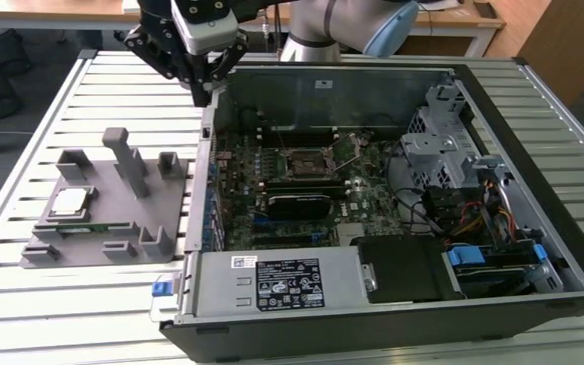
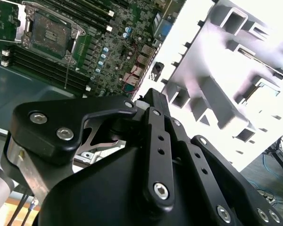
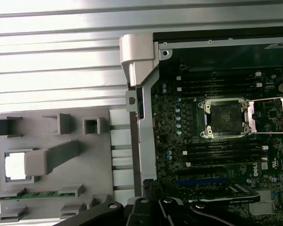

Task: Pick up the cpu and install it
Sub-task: 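Reach for the cpu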

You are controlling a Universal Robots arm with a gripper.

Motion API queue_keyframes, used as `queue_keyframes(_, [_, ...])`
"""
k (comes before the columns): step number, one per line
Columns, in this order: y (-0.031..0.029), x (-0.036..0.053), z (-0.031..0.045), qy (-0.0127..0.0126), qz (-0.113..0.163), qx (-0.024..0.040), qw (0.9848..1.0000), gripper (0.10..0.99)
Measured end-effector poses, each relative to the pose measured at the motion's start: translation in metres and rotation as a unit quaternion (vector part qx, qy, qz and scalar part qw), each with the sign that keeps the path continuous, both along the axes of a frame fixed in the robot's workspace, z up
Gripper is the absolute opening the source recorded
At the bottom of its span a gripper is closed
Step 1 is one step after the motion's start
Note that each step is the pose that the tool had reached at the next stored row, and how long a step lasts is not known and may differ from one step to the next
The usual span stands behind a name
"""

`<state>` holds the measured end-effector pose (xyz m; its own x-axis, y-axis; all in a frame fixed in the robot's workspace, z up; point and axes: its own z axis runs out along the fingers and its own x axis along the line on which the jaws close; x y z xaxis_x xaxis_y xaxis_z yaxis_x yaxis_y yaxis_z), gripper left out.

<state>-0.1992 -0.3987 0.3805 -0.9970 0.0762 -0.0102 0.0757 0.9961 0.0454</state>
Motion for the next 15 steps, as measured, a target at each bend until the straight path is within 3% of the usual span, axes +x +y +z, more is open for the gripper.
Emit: queue_keyframes(15, [0.0, -0.0192, -0.0016, 0.0001, 0.0, 0.0003, 1.0, 0.106])
